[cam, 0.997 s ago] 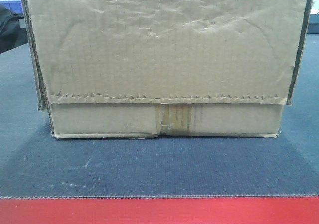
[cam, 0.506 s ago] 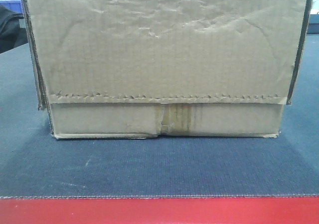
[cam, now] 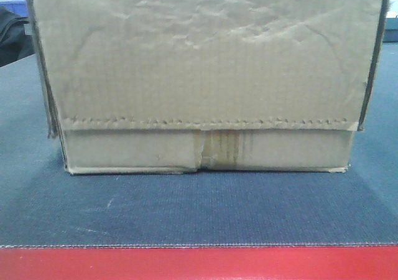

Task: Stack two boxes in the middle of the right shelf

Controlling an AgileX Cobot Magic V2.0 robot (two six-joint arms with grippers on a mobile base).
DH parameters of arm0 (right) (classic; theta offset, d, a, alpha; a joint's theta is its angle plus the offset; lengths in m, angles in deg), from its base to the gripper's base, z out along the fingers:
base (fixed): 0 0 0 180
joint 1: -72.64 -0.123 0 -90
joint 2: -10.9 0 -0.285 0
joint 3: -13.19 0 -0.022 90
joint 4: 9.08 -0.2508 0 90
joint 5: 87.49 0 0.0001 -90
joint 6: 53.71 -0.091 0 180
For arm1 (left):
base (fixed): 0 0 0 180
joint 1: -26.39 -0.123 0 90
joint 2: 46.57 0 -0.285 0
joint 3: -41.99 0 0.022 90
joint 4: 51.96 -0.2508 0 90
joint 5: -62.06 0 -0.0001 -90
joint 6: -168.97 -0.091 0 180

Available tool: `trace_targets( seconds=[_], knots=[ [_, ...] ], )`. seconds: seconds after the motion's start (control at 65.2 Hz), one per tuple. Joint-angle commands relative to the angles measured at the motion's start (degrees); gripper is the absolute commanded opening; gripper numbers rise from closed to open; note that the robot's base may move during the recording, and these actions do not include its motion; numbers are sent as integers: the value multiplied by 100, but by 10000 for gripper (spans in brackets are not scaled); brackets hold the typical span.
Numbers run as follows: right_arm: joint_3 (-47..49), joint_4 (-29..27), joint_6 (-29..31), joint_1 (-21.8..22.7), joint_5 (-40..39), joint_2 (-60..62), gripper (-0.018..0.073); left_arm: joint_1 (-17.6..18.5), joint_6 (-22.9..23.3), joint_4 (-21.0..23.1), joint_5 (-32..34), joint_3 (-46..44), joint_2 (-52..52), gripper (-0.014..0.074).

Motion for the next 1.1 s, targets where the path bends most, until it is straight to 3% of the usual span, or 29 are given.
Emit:
trace_targets(
  seconds=[0.0,0.169,0.307,0.43,0.629,0.844,1.09],
  knots=[
    [53,2,13,3,-35,-10,570,43,51,60,-32,-275,-71,585],
    [542,-47,13,3,615,-76,570,54,-9,-77,-135,-1199,-93,589],
    [1310,-59,13,3,1121,-346,570,42,-393,-271,-135,-1808,-214,589],
    [2092,-185,13,-11,1749,-763,570,-28,-632,-448,-135,-1874,-431,589],
    [3094,-185,25,-436,2470,-1524,570,-444,-897,-516,-135,-1850,-593,589],
    [3617,-185,25,-739,3146,-2428,570,-951,-1112,-416,-135,-825,-998,589],
    [3617,-204,25,-739,3744,-3207,570,-886,-1199,-138,-135,784,-1254,589]
  ],
)
